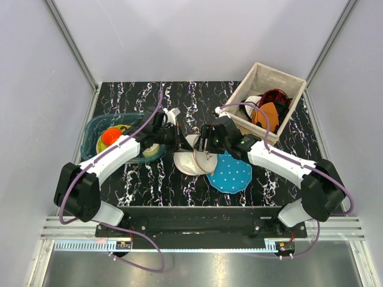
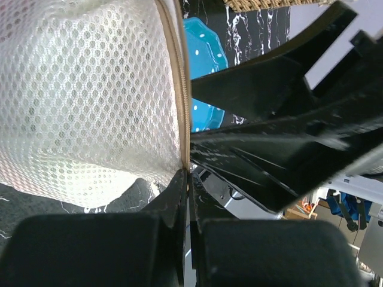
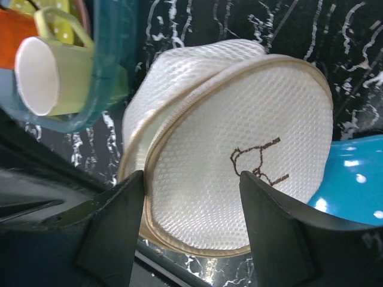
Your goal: Unzip the laundry bag and remove the bra
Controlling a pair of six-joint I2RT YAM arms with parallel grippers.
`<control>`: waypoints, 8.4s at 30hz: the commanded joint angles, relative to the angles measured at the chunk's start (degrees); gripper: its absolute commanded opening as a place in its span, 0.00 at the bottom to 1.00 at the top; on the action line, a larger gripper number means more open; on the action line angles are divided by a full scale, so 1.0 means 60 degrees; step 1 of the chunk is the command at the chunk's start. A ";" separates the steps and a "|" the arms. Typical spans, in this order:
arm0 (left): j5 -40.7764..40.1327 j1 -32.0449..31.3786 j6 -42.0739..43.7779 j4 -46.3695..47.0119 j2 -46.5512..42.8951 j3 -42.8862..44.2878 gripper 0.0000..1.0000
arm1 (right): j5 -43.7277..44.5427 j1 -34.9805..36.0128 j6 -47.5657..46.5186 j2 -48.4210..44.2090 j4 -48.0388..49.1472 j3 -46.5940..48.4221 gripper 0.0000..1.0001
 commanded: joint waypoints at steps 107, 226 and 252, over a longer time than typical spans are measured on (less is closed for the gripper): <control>-0.1321 0.0718 0.0227 -0.0946 -0.0453 -0.1070 0.00 | -0.0344 0.0702 -0.2763 -0.4124 -0.1427 0.2686 0.00; -0.1453 0.0571 0.0197 -0.0770 -0.1229 -0.1217 0.00 | -0.0875 0.0775 -0.1667 0.0838 0.0302 0.0358 0.16; -0.1497 0.0586 0.0373 -0.1033 -0.1112 -0.1071 0.00 | 0.0467 0.1141 -0.2077 0.0831 0.0360 0.0579 0.00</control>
